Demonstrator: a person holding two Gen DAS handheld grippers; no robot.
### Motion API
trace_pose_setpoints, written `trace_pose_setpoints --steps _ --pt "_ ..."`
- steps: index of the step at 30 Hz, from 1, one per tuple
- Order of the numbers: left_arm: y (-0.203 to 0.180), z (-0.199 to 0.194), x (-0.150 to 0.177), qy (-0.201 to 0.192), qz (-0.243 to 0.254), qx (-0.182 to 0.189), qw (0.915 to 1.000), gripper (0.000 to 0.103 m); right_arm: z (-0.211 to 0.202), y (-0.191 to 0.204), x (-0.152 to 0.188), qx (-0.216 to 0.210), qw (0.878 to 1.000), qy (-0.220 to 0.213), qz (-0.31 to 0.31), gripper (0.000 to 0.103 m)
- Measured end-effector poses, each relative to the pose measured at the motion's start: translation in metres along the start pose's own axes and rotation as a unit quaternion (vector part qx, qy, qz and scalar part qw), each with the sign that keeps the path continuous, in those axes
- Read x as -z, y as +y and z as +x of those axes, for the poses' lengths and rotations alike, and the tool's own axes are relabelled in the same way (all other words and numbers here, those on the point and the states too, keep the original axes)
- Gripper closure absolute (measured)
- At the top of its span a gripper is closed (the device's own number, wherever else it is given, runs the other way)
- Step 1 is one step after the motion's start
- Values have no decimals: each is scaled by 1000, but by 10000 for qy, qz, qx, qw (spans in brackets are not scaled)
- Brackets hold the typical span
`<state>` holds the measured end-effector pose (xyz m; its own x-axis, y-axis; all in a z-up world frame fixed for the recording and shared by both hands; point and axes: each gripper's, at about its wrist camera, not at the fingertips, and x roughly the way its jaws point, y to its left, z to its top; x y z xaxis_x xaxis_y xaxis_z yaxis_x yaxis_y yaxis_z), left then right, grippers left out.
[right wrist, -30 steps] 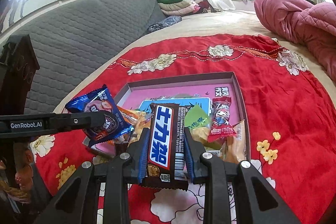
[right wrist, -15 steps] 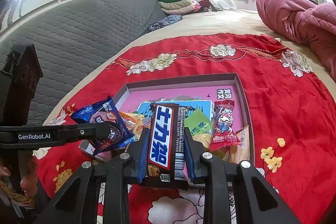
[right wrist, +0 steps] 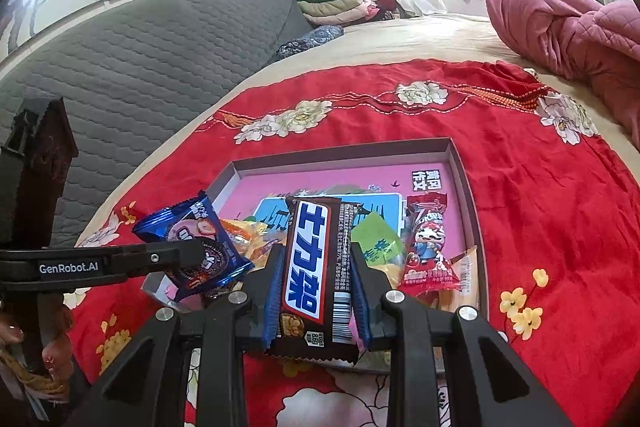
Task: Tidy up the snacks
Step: 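Open left tool dropping cookie packet while right tool drops chocolate bar into tray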
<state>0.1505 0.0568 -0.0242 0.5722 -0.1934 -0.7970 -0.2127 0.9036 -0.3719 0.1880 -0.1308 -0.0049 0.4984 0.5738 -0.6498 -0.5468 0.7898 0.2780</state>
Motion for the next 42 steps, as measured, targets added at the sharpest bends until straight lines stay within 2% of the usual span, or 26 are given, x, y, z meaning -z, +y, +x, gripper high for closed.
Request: trace_pose_setpoints --steps 10,14,16,19,28,32,35,38,42 --pt "4 0 -1 -15 -75 -28 10000 78 17 0 1 25 9998 209 -19 72" --pt "7 1 -1 2 -144 -88 9999 75 24 -2 4 17 9994 355 27 72" --pt "9 1 -2 6 -170 -122 9998 69 24 -2 4 25 9994 351 35 72" --pt "10 -1 -2 -18 -189 -133 9997 60 22 -3 3 7 9995 306 68 63" --pt "3 -24 -4 -255 1 -304 9992 43 3 2 -4 -42 10000 -28 58 51" --pt "-3 -35 -1 -339 148 -423 9984 38 -9 8 -3 65 9999 -102 -4 45" --pt "-8 -43 4 -342 260 -504 9978 28 -20 9 3 174 9998 -78 50 39" --pt "-14 -51 15 -372 410 -763 9955 27 -30 8 13 327 9993 -27 163 32" --pt "-18 -53 37 -336 410 -926 9943 26 -42 7 25 565 9977 140 348 23"
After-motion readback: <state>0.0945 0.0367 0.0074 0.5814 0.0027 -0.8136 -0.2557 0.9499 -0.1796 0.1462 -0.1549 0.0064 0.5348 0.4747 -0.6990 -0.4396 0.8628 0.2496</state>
